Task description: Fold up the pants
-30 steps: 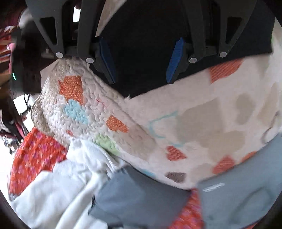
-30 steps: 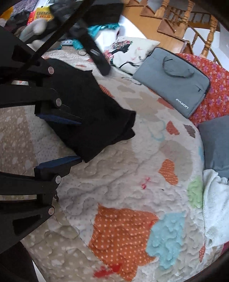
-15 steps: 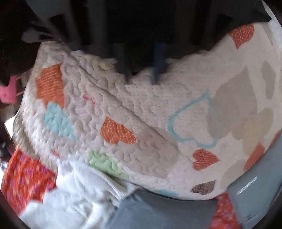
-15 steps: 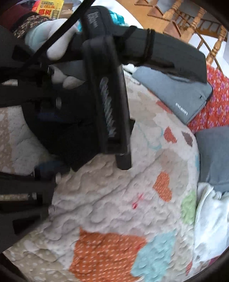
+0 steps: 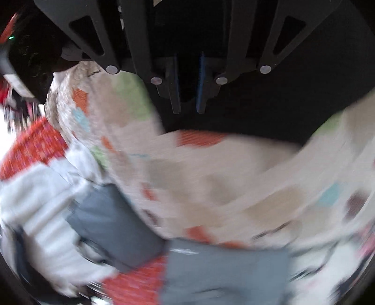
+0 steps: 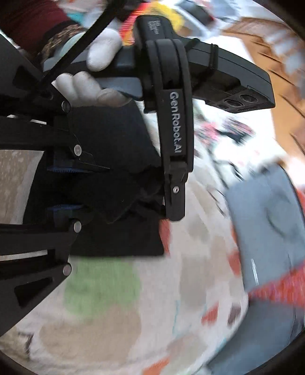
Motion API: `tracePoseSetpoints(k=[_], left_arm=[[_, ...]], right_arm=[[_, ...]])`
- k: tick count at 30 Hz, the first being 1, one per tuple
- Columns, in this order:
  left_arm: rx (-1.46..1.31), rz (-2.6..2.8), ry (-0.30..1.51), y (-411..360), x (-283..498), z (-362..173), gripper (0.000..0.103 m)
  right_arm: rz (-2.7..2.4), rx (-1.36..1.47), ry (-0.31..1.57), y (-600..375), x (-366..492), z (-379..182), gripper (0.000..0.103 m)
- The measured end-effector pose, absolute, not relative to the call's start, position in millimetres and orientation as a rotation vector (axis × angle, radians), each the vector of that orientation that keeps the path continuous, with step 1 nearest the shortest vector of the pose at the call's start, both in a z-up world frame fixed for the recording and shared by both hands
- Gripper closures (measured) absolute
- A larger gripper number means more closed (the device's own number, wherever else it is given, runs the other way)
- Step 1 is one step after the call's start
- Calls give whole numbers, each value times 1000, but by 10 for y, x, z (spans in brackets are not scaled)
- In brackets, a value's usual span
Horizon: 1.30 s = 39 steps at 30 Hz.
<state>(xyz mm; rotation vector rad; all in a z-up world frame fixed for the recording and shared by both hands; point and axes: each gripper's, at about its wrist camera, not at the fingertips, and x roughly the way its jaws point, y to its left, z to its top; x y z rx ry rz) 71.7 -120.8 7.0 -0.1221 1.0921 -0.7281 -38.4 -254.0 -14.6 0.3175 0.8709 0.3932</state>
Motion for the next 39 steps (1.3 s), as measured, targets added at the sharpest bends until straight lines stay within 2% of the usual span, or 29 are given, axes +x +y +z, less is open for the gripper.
tracePoseSetpoints(k=[1,2,3,4,6,12,14,16,18,21,24,25,30,32,34,39], left_arm=[[-175,-706,1103,-986,731,31,92],[-214,-693,1100,-817,718,21,91],[-259,-676,1087,-645,697,20,85],[-318,-660,1064,-443,673,35,74],[-402,-621,1026,-192,626,50,63],[-448,-501,967,176,375,95,63],[-428,-495,956,120,245,114,63],[-426,-520,960,29,112,102,69],[-415,-558,979,-123,-7,48,73],[-353,-597,1030,-399,-59,-114,74],[-304,-574,1102,-533,-11,-392,74],[-308,-575,1098,-514,-12,-442,78],[-360,-578,992,-80,-173,-154,79],[-397,-533,915,247,-279,-4,77],[-449,-403,829,708,-395,115,63],[-644,-42,765,1707,-622,1,61]], right_arm=[[421,299,909,-2414,-317,-243,67],[445,298,932,-2350,-298,-307,65],[476,295,959,-2251,-280,-381,59],[481,282,952,-2202,-307,-384,48],[511,250,929,-2101,-372,-325,34],[614,289,865,-2142,-563,119,33],[551,326,860,-2303,-467,243,41],[528,373,885,-2405,-349,249,65],[506,408,918,-2401,-161,215,68],[484,451,1011,-2317,157,-35,71],[439,500,1079,-2264,413,-269,71],[423,504,1085,-2271,436,-332,71],[431,551,1093,-2386,501,-252,71],[429,487,1059,-2343,468,-47,70],[460,456,1046,-2236,492,117,65],[610,303,1102,-1410,742,336,53]])
